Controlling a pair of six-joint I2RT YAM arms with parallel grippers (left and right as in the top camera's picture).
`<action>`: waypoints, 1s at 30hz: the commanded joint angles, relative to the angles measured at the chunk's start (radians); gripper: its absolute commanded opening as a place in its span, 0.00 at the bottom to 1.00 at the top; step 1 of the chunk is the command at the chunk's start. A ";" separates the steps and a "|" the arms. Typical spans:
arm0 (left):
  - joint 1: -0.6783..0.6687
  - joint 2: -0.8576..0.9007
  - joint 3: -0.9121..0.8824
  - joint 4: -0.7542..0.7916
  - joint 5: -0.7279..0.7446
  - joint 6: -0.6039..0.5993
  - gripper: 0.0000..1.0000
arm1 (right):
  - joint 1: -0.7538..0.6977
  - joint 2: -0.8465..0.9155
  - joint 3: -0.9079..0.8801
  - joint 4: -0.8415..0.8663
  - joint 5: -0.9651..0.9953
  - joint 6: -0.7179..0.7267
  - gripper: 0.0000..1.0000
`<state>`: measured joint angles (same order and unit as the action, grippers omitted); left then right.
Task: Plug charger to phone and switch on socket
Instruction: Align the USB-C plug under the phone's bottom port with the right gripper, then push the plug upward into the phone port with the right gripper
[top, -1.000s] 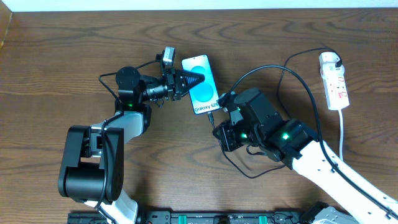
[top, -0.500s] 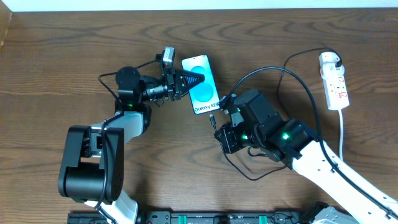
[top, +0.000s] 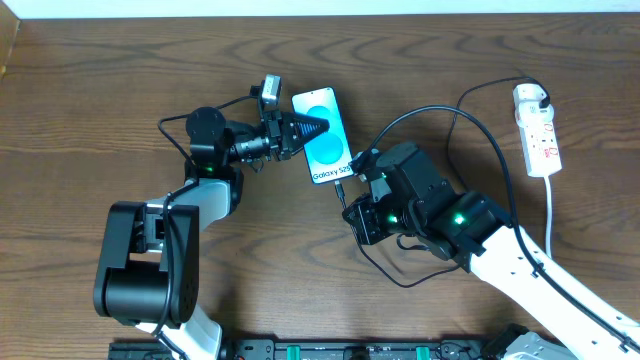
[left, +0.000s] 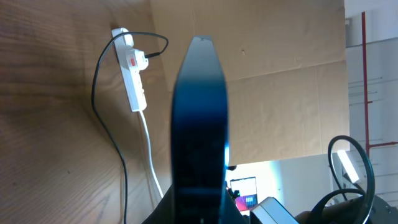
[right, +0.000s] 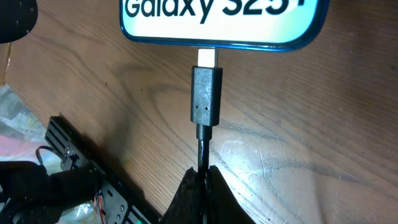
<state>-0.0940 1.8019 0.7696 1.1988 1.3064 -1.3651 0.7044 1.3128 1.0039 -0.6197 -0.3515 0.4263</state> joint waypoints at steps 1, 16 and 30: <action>0.003 -0.006 0.017 0.014 0.002 0.026 0.07 | 0.006 -0.004 -0.003 0.003 -0.015 0.007 0.01; 0.003 -0.006 0.011 0.006 -0.009 0.027 0.07 | 0.006 -0.004 -0.003 0.002 -0.024 0.007 0.01; 0.003 -0.006 0.010 0.006 -0.009 0.027 0.07 | 0.006 -0.004 -0.003 0.003 -0.007 0.007 0.01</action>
<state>-0.0940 1.8019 0.7696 1.1934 1.3029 -1.3563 0.7044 1.3128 1.0039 -0.6186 -0.3660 0.4263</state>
